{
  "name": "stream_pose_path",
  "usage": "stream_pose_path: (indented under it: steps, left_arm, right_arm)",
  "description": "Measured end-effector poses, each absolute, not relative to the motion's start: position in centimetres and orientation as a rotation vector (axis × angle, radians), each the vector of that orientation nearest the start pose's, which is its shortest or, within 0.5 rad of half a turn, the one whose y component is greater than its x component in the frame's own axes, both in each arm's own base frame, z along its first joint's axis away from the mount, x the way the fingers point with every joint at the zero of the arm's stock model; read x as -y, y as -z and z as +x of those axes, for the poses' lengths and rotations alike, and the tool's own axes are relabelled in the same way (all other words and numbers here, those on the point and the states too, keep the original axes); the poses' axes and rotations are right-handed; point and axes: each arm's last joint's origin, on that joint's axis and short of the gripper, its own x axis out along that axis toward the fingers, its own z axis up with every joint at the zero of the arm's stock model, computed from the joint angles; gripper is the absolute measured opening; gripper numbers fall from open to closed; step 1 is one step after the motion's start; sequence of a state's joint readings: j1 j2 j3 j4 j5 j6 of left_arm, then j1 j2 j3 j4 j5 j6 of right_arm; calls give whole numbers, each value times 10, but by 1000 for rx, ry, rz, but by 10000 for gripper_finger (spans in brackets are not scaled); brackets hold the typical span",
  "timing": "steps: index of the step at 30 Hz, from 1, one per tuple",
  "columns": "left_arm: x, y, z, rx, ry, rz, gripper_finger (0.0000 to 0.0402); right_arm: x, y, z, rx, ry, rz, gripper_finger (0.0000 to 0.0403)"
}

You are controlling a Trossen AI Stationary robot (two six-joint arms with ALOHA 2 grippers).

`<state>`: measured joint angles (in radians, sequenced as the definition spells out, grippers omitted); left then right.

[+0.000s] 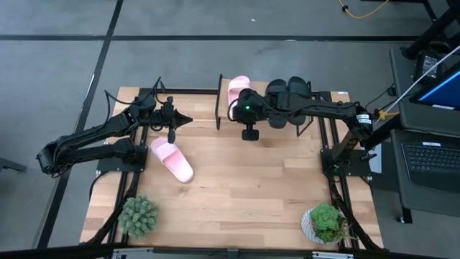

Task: Pick and place slides into the shelf
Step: Put the top pink slides on the shelf

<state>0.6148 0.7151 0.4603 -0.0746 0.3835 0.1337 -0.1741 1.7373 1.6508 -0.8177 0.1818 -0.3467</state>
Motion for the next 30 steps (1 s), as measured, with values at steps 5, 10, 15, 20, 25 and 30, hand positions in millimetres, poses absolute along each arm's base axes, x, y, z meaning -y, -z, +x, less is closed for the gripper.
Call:
stream_pose_path:
  steps: [5, 10, 15, 20, 25, 30]
  left_arm:
    - [-85, -242, 139, -304, -210, -25, 0]
    - [-85, -242, 139, -309, -208, -21, 0]
    - [-85, -242, 139, -311, -207, -21, 0]
    - [-85, -242, 139, -311, -207, -21, 0]
    - [-85, -242, 139, -312, -207, -21, 0]
    - [-85, -242, 139, -312, -207, -21, 0]
  right_arm:
    - [73, -307, 379, -1005, 153, -333, 9]
    - [75, -297, 390, -990, 146, -362, 9]
    - [77, -295, 394, -966, 151, -372, 8]
    - [77, -295, 395, -957, 154, -370, 8]
    - [77, -294, 396, -957, 151, -367, 8]
    - [76, -295, 397, -934, 126, -353, 8]
